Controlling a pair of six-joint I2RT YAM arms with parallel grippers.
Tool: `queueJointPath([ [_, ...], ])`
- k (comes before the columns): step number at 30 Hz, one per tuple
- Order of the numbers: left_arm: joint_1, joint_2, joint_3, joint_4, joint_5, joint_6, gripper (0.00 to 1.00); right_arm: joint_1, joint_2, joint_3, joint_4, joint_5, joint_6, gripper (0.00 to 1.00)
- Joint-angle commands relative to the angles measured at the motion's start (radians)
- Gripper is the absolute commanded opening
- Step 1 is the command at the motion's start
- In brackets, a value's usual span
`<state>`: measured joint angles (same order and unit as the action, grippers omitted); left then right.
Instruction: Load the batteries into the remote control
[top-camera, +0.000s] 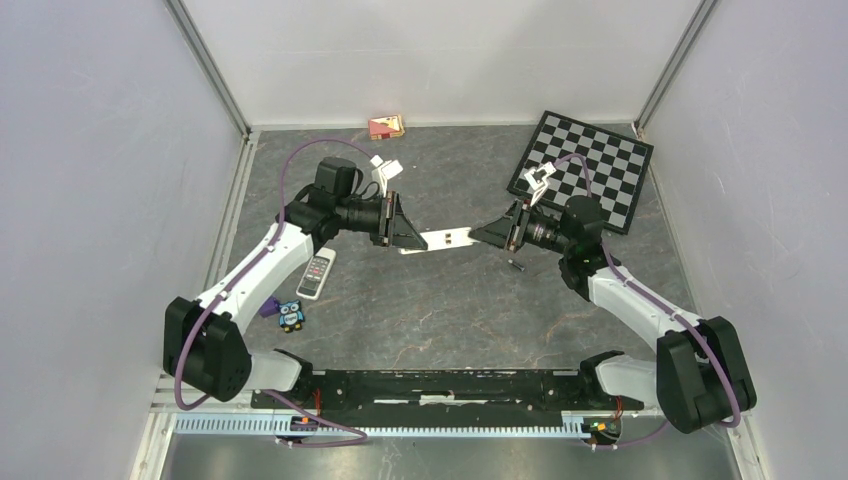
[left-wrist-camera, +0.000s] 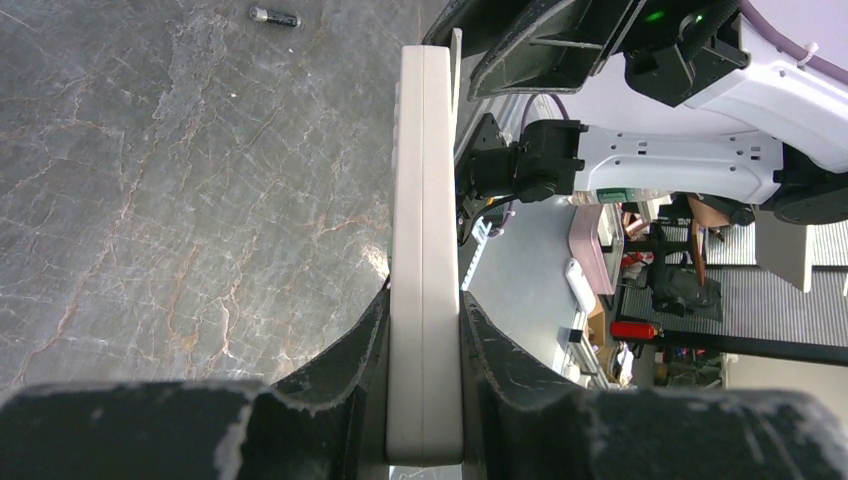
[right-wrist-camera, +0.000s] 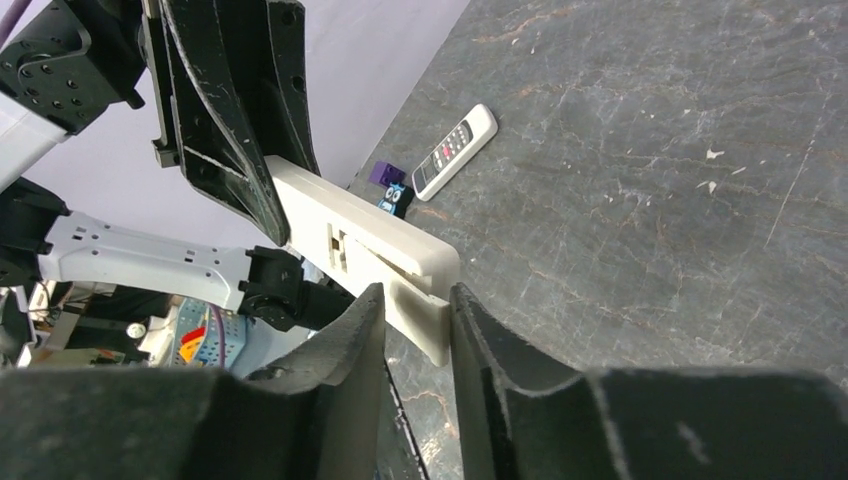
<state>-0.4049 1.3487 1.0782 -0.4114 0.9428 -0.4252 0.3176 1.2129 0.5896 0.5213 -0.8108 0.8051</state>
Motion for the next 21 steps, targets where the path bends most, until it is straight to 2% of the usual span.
queueJointPath([
  [1,0.008,0.004,0.023,0.012,0.013,0.016,0.02,-0.005,-0.003,0.022,-0.01,0.002,-0.028,0.28],
  [4,0.01,0.007,0.022,0.01,0.001,0.017,0.02,-0.005,-0.006,0.036,-0.051,0.005,-0.047,0.12],
  [7,0.012,0.01,0.017,0.008,-0.022,0.021,0.02,-0.005,-0.012,0.036,-0.06,0.007,-0.05,0.01],
  [13,0.022,0.038,0.009,-0.054,-0.137,0.069,0.02,-0.005,-0.046,0.014,-0.071,0.011,-0.052,0.0],
  [17,0.024,0.047,0.015,-0.137,-0.341,0.118,0.02,-0.005,-0.07,-0.054,-0.133,0.069,-0.096,0.0],
  [21,0.026,0.038,0.017,-0.166,-0.452,0.126,0.02,0.006,-0.049,-0.168,-0.145,0.12,-0.116,0.0],
])
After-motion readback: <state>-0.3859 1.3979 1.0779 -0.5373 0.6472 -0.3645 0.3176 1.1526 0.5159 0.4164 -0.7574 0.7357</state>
